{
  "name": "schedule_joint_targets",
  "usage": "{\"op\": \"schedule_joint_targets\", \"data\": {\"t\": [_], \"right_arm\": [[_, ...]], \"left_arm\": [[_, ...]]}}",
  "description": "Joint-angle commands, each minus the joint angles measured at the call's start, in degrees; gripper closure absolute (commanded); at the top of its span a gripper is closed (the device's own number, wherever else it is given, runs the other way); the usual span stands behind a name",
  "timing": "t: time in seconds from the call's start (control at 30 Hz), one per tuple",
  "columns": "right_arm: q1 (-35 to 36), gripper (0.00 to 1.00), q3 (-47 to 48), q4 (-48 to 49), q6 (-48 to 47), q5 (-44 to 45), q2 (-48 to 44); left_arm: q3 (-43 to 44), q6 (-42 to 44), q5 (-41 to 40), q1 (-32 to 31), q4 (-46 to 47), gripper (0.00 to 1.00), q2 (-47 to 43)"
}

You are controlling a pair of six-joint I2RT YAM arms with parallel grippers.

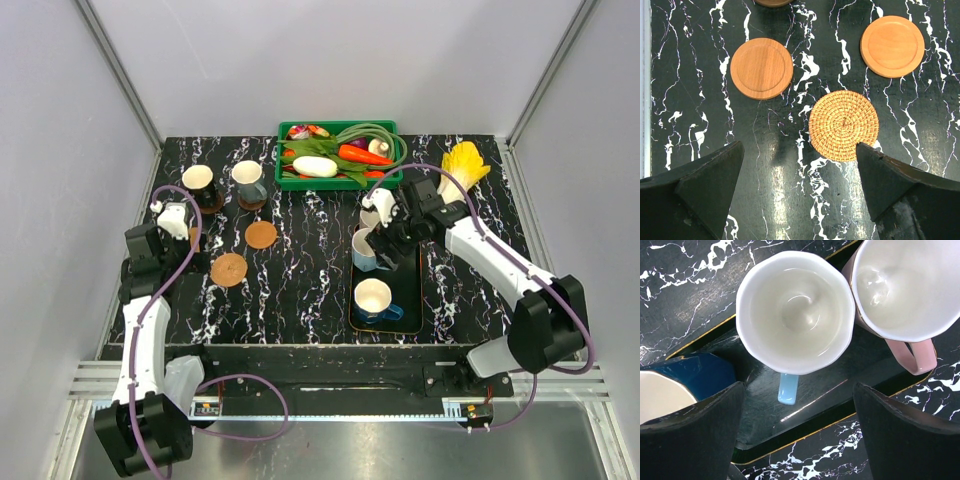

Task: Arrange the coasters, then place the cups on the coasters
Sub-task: Pick up the cup from the tray.

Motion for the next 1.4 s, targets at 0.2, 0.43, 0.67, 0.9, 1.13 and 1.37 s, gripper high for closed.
{"op": "schedule_joint_targets", "data": {"t": [0.2,0.43,0.67,0.9,1.13,1.37], "right_arm": [[-0.4,0.13,-0.4,3.1,-2.1,-0.2,6.0],[-0.4,0.21,-2.5,5.0,-1.8,-1.5,7.2],[-0.3,0.35,-4.0,6.2,-1.3,-2.9,8.2],[-0.4,0.42,-5.6,8.9,-0.9,-3.0,6.9],[-0.4,0.58,-6.2,9.1,-0.8,-4.2,6.5],[-0.3,0.77,-6.9,9.1,-0.9,-5.6,4.6]], "left_arm": [[-0.5,0.1,0.1,0.4,2.6,0.01,-1.3],[-0.4,0.2,0.2,0.5,2.6,0.01,-1.0],[-0.4,0.1,0.1,0.5,2.6,0.01,-1.0],[-0.5,0.3,0.3,0.5,2.6,0.01,-0.7],[-0.4,0.3,0.4,0.5,2.6,0.01,-0.5],[-0.5,0.3,0.4,0.5,2.6,0.01,-0.3]]}}
